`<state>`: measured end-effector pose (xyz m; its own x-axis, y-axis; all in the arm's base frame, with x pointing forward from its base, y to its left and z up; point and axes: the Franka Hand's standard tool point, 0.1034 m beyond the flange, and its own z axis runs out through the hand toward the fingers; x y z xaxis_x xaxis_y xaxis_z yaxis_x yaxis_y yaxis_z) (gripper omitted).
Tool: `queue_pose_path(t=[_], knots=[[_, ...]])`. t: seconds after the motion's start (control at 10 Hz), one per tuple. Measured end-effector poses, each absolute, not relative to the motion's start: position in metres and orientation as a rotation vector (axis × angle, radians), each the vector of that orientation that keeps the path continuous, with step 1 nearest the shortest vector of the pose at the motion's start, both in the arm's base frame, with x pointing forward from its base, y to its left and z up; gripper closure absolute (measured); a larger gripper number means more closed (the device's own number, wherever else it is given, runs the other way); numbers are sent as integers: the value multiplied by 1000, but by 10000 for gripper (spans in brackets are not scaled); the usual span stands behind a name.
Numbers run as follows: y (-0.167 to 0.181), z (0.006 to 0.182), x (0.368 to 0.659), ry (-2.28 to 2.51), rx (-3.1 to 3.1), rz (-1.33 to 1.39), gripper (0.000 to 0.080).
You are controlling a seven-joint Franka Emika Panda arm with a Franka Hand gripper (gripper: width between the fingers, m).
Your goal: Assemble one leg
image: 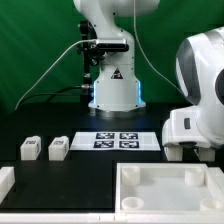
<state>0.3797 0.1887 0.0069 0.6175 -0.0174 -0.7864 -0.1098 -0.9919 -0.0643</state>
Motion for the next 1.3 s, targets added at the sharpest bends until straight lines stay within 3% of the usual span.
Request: queue_pose_path(t=[0.1, 0.2, 0.9, 1.0, 1.2, 1.3], knots=[[189, 7, 380, 108, -2729, 1325, 406], [189, 7, 380, 108, -2729, 1325, 512], [188, 7, 380, 106, -2728, 1323, 512], [179, 18, 394, 41, -2726, 1299, 512], [159, 64, 437, -10, -2720, 1240, 511], [154, 77, 457, -8, -2726, 1192, 511]])
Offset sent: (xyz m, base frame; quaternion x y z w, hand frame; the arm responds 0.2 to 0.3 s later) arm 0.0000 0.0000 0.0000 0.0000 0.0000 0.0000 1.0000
